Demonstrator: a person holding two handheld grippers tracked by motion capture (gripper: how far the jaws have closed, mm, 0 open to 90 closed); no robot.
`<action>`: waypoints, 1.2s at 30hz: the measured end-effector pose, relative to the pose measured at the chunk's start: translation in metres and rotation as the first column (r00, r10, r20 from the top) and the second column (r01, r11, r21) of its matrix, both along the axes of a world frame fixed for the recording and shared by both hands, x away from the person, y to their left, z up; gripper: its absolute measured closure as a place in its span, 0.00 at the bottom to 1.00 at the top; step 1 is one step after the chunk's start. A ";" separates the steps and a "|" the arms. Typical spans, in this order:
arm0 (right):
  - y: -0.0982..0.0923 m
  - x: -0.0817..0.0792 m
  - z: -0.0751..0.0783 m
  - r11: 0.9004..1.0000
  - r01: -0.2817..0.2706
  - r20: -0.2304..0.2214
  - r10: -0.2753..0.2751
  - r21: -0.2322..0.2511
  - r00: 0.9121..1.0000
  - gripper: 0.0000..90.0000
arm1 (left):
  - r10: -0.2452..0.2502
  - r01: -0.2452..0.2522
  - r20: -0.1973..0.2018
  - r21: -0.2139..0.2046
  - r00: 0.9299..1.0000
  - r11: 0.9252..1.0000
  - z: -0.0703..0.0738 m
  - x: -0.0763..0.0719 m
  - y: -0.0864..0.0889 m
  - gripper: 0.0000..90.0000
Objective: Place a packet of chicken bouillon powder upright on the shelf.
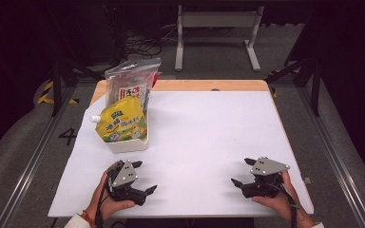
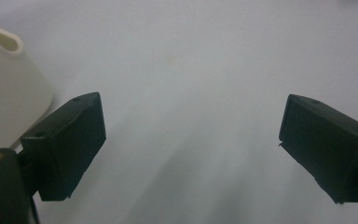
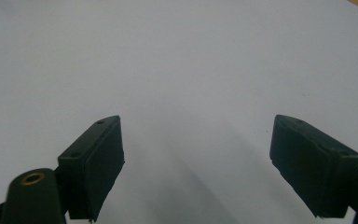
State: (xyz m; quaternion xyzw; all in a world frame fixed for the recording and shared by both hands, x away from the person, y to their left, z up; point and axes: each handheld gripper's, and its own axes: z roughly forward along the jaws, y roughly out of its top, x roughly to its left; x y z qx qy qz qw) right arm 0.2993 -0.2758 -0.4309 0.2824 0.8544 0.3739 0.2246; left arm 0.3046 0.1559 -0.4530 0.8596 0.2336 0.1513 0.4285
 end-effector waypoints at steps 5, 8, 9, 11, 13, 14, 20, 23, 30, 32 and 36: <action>-0.004 -0.004 -0.003 1.000 -0.001 0.001 0.001 0.004 1.000 0.18 | -0.010 0.010 -0.004 0.022 1.000 1.000 -0.002 -0.002 -0.005 0.08; -0.005 -0.006 -0.004 1.000 0.005 0.001 -0.005 0.002 1.000 0.17 | -0.016 0.017 -0.004 0.028 1.000 0.999 -0.002 -0.001 -0.007 0.08; -0.006 -0.006 -0.006 1.000 0.004 0.002 -0.004 0.002 1.000 0.17 | -0.018 0.018 -0.006 0.029 1.000 0.999 -0.003 -0.001 -0.008 0.07; -0.006 -0.007 -0.008 1.000 0.009 -0.002 -0.009 -0.011 1.000 0.16 | -0.017 0.017 -0.004 0.029 1.000 0.999 -0.003 0.000 -0.008 0.07; -0.007 -0.008 -0.009 1.000 0.007 0.001 -0.007 -0.016 1.000 0.16 | -0.015 0.015 -0.016 0.031 1.000 0.999 -0.004 0.000 -0.009 0.07; -0.007 -0.008 -0.008 1.000 0.008 0.004 -0.008 -0.015 1.000 0.16 | -0.015 0.015 -0.017 0.035 1.000 0.999 -0.005 0.000 -0.010 0.07; -0.007 -0.009 -0.008 1.000 0.008 0.006 -0.008 -0.007 1.000 0.15 | -0.001 0.001 -0.018 0.027 1.000 1.000 -0.005 0.000 -0.011 0.08; -0.007 -0.009 -0.009 1.000 0.011 0.010 -0.011 -0.010 1.000 0.15 | -0.009 0.010 -0.028 0.034 1.000 0.999 -0.006 0.001 -0.013 0.08; -0.003 -0.010 -0.009 1.000 0.006 0.012 -0.006 -0.018 1.000 0.15 | -0.007 0.008 -0.023 0.035 1.000 0.999 -0.006 0.001 -0.010 0.08; -0.002 -0.010 -0.009 1.000 0.003 0.012 -0.003 -0.021 1.000 0.15 | -0.005 0.005 -0.019 0.041 1.000 0.999 -0.006 0.001 -0.010 0.08; -0.001 -0.009 -0.010 1.000 0.002 0.009 -0.002 -0.020 1.000 0.15 | 0.001 -0.001 -0.024 0.035 1.000 0.999 -0.006 0.003 -0.009 0.08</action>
